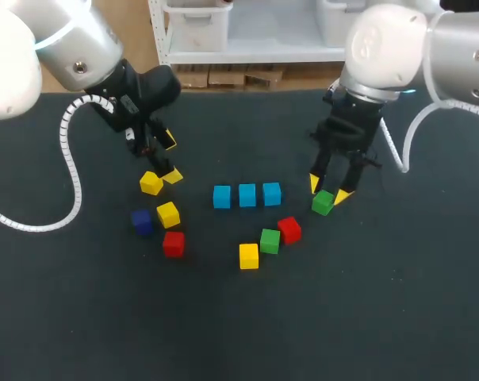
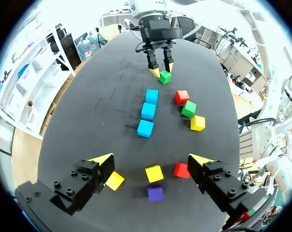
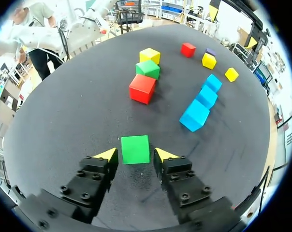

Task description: Place the blue cubes, place green cubes on the blue cubes, place the yellow cubes on the green cubes, then place the red cubes on the yellow cubes, and place purple cube on the red cubes.

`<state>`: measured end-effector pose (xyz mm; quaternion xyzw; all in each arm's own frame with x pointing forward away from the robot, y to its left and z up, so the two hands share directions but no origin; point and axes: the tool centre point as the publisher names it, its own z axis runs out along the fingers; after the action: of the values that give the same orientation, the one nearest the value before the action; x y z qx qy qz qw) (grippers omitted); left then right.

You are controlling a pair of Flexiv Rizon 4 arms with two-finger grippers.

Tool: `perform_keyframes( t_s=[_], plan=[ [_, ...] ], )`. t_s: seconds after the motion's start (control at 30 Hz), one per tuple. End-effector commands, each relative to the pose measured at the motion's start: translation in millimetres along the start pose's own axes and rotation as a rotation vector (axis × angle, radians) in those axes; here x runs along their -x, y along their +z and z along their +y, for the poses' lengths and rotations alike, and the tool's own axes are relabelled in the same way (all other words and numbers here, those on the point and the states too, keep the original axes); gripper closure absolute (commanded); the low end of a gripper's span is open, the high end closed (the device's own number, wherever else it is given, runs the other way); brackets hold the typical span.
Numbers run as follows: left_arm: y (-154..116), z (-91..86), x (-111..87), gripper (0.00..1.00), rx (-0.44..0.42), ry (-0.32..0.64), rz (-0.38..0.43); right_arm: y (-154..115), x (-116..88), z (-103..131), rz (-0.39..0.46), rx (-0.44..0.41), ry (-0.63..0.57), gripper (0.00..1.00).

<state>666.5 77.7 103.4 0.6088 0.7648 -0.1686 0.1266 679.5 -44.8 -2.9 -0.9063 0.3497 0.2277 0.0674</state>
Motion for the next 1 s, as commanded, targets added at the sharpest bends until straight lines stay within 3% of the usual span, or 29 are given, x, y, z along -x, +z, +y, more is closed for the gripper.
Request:
perform_keyframes(
  t_s=[0.03, 0.13, 0.2, 0.5, 0.7, 1.0],
  plan=[
    [0.3, 0.5, -0.7, 0.00, 0.000, 0.002, -0.003, 1.2, -0.7, -2.5, -0.007, 0.004, -0.008, 0.60],
    [0.3, 0.5, -0.7, 0.00, 0.000, 0.002, -0.003, 2.4, 0.0, -2.4, -0.011, 0.004, -0.009, 0.75],
    [0.3, 0.5, -0.7, 0.00, 0.000, 0.002, -0.003, 3.1, 0.4, -2.1, -0.015, 0.004, -0.009, 1.00],
    [0.3, 0.5, -0.7, 0.00, 0.000, 0.002, -0.003, -9.3, 6.0, 5.2, -0.022, -0.015, 0.047, 1.00],
    [0.3, 0.5, -0.7, 0.00, 0.000, 0.002, -0.003, -34.9, 15.9, 0.8, 0.038, -0.028, 0.261, 1.00],
    [0.3, 0.5, -0.7, 0.00, 0.000, 0.002, -0.003, -54.2, 31.9, -11.9, 0.036, -0.133, 0.445, 1.00]
  ],
)
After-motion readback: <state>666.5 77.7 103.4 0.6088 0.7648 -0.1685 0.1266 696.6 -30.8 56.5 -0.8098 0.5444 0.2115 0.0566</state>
